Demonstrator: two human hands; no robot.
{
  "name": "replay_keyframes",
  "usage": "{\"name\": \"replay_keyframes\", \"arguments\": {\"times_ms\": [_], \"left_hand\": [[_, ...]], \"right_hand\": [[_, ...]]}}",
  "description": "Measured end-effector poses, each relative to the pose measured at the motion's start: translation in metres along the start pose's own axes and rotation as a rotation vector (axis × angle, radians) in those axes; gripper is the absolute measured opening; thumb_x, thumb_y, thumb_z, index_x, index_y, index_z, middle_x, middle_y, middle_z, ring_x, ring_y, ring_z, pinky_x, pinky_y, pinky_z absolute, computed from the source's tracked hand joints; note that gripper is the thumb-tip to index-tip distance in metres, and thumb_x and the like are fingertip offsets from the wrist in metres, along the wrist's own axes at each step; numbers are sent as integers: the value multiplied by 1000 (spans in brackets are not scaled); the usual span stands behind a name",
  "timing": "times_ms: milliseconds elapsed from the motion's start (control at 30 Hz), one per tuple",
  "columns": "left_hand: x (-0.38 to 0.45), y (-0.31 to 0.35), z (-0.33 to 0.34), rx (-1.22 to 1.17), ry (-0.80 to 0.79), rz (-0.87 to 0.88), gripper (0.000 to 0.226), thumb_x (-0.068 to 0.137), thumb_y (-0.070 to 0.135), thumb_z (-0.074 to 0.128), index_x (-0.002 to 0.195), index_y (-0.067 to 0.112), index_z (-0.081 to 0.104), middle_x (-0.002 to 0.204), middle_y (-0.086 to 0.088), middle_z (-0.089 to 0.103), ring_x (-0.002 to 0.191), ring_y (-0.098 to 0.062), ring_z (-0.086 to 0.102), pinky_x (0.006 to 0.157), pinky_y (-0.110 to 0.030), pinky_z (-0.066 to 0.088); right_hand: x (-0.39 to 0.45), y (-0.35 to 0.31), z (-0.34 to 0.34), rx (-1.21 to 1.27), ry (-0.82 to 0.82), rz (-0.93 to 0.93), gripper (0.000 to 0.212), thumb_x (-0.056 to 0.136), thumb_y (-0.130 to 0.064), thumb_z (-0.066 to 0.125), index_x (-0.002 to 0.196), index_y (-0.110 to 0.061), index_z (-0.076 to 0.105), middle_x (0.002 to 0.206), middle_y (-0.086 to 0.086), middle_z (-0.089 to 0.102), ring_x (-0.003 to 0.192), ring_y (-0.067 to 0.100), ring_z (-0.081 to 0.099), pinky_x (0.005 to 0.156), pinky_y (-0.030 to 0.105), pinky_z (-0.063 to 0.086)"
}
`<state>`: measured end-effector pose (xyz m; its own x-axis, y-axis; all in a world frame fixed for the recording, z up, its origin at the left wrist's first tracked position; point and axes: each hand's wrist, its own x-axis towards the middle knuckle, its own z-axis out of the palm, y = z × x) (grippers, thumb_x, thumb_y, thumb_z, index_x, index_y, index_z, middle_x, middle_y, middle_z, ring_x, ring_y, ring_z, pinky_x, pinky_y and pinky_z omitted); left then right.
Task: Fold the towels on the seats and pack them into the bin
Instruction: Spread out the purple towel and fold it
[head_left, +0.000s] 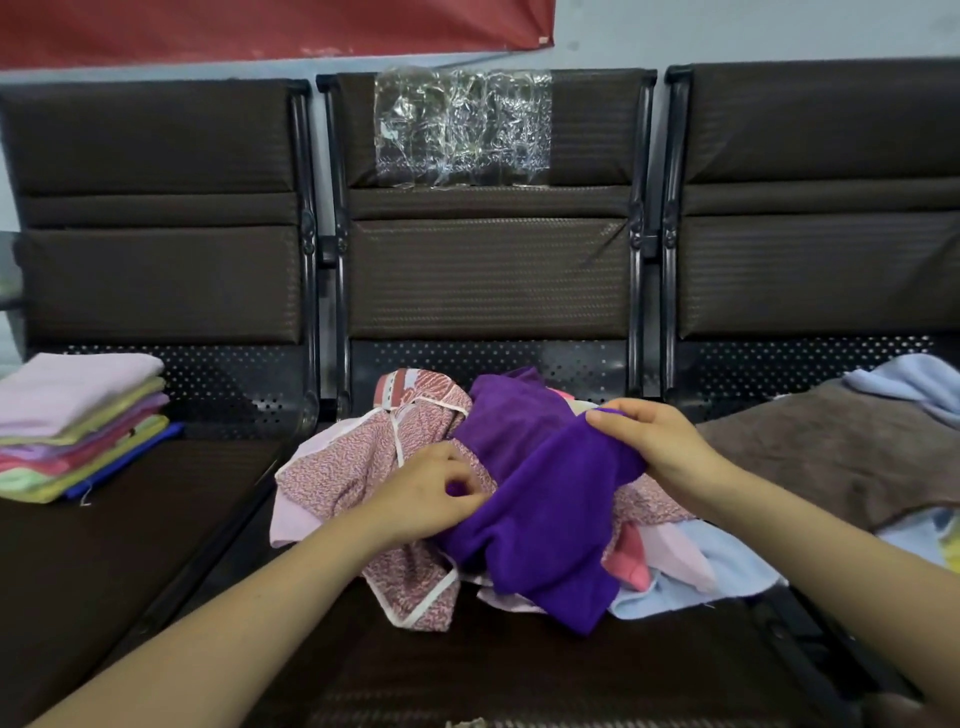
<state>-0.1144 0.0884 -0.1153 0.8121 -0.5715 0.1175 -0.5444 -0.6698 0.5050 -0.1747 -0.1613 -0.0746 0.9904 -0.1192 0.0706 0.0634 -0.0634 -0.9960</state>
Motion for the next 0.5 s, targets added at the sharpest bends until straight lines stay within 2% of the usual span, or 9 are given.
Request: {"name": "replay_keyframes", "arguments": {"times_ms": [33, 67, 133, 167, 233, 300, 367, 433, 500], "left_hand": [[2, -1, 2, -6, 38, 35, 13, 84, 38, 65, 85, 25, 65, 108, 5, 55, 105, -8, 50, 95, -23, 37], [5, -3, 3, 21, 48, 45, 24, 83, 45, 62, 98, 26, 63, 115, 6, 54, 112, -9, 48, 100, -25, 36], [9, -8, 5, 97, 4, -19, 44, 86, 51, 60, 119, 23, 57, 121, 5, 52, 115, -11, 48, 103, -28, 37], [11, -10, 3, 111, -17, -55, 44, 87, 49, 61, 122, 23, 55, 118, 4, 53, 112, -12, 51, 100, -27, 39], [10, -16, -3, 62, -34, -124, 31, 87, 40, 65, 114, 26, 60, 101, 6, 58, 98, -12, 56, 89, -24, 43], [8, -24, -11, 11, -10, -147, 13, 86, 35, 69, 93, 25, 67, 83, 8, 62, 84, -9, 59, 77, -21, 43], [4, -32, -20, -12, -33, -134, 14, 86, 32, 70, 74, 25, 69, 72, 10, 62, 69, 1, 55, 67, -14, 39], [-1, -37, -29, -127, -84, -144, 20, 87, 27, 69, 67, 24, 69, 67, 9, 61, 63, 3, 50, 65, -16, 37], [-6, -35, -40, -305, 13, -116, 21, 89, 21, 67, 68, 21, 69, 69, 9, 61, 67, 3, 51, 71, -21, 40]], "right_hand": [[-1, -3, 0, -11, -1, -37, 15, 90, -7, 62, 75, -10, 66, 60, -6, 64, 54, 2, 56, 52, 12, 43], [-3, -5, -2, -53, -17, -79, 15, 90, -7, 62, 75, -10, 66, 61, -6, 63, 55, 1, 55, 53, 12, 43], [-4, -5, -8, -191, -57, -146, 14, 89, -7, 64, 76, -10, 66, 67, -2, 62, 61, 4, 55, 58, 14, 44], [-4, -4, -12, -265, -69, -162, 13, 89, -8, 64, 77, -10, 67, 70, 2, 63, 65, 6, 56, 60, 18, 45], [-1, 0, -18, -366, -81, -165, 12, 90, -10, 65, 78, -8, 67, 74, 8, 63, 68, 12, 56, 62, 25, 46], [2, 3, -23, -400, -73, -166, 12, 90, -10, 65, 78, -7, 66, 73, 8, 63, 67, 14, 57, 60, 24, 47], [4, 6, -25, -420, -67, -176, 14, 90, -10, 65, 76, -10, 66, 70, 5, 63, 66, 13, 56, 59, 23, 46], [5, 8, -26, -433, -86, -179, 13, 90, -10, 65, 76, -9, 66, 71, 4, 63, 68, 15, 55, 62, 27, 46], [4, 7, -25, -440, -155, -184, 14, 89, -9, 66, 76, -9, 66, 72, 0, 61, 70, 14, 52, 66, 29, 43]]}}
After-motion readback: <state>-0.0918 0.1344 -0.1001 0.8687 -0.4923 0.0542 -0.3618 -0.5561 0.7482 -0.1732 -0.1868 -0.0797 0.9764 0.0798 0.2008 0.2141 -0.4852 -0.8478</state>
